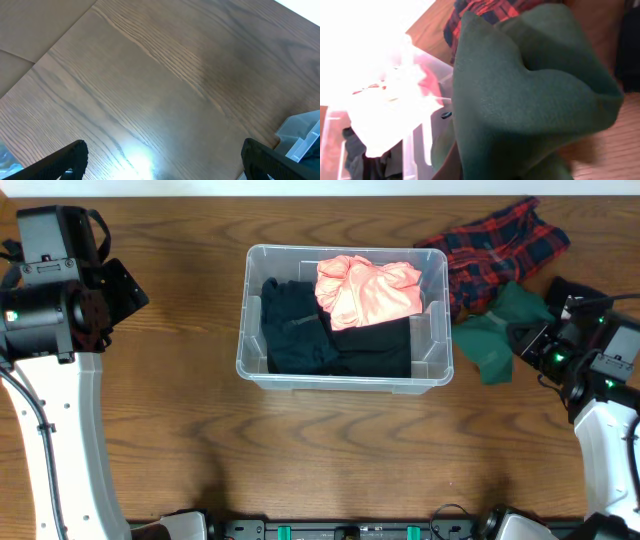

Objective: Pack container
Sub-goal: 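Lift the green cloth with the right gripper and lower it into the bin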

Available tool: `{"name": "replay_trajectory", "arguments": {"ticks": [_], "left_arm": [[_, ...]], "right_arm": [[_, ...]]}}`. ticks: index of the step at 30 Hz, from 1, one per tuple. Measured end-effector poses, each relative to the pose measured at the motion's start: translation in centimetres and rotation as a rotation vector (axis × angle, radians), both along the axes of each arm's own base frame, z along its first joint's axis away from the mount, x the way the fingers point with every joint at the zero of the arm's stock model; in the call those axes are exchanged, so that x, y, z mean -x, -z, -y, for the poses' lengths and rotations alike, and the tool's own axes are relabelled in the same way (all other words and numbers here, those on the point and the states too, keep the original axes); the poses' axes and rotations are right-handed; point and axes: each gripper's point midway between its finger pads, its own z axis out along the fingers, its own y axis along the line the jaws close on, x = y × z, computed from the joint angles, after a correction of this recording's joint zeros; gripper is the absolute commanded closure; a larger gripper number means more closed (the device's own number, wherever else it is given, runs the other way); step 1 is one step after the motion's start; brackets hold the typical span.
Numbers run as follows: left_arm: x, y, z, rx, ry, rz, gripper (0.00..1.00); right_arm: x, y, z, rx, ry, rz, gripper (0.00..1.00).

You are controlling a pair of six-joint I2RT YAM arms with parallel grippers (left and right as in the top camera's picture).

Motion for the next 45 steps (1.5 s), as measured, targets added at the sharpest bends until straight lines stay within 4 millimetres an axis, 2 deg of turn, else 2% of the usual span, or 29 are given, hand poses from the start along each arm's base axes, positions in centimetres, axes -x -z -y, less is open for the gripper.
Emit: {"name": "replay_trajectory", "arguments": {"ticks": [5, 9, 12, 17, 18, 22, 25, 30, 34, 37, 41, 45], "left_arm": [[0.0, 0.0, 0.0, 0.000, 0.000, 0.000, 0.02], [0.0, 0.0, 0.0, 0.000, 0.000, 0.000, 0.02], [0.0, 0.0, 0.0, 0.000, 0.000, 0.000, 0.02], [0.0, 0.0, 0.0, 0.000, 0.000, 0.000, 0.02], [0.0, 0.0, 0.0, 0.000, 0.000, 0.000, 0.02], [0.0, 0.0, 0.0, 0.000, 0.000, 0.000, 0.02], [0.0, 0.0, 0.0, 0.000, 0.000, 0.000, 0.02], [0.0, 0.0, 0.0, 0.000, 0.000, 0.000, 0.02], [0.0, 0.0, 0.0, 0.000, 0.000, 0.000, 0.02], [0.0, 0.0, 0.0, 0.000, 0.000, 0.000, 0.02], [0.0, 0.0, 0.0, 0.000, 0.000, 0.000, 0.02], [0.0, 0.0, 0.0, 0.000, 0.000, 0.000, 0.02]], "right_arm": [[0.1, -0.4, -0.7, -0.032, -0.028, 0.011, 0.99], [-0.5, -2.3, -1.4, -0.067, -0.072, 0.056, 0.99], [-1.5, -5.6, -2.0, -0.089, -0.122, 0.136, 0.99], [-2.6, -12.8, -3.6, -0.131, -0.237, 0.298, 0.99], [-2.7, -14.5, -4.3, -0.139, -0.271, 0.339, 0.99], [-2.7, -18.6, -7.2, -0.176, -0.392, 0.443, 0.99], [-2.3, -20.3, -10.2, -0.219, -0.487, 0.480, 0.99], [-0.9, -20.5, -15.6, -0.287, -0.631, 0.455, 0.99], [-0.4, -19.5, -18.8, -0.329, -0.712, 0.409, 0.99], [-0.6, -17.7, -20.3, -0.362, -0.737, 0.337, 0.99], [-1.0, -14.2, -21.6, -0.406, -0.744, 0.199, 0.99], [-0.6, -11.2, -22.9, -0.423, -0.762, 0.086, 0.99]]}}
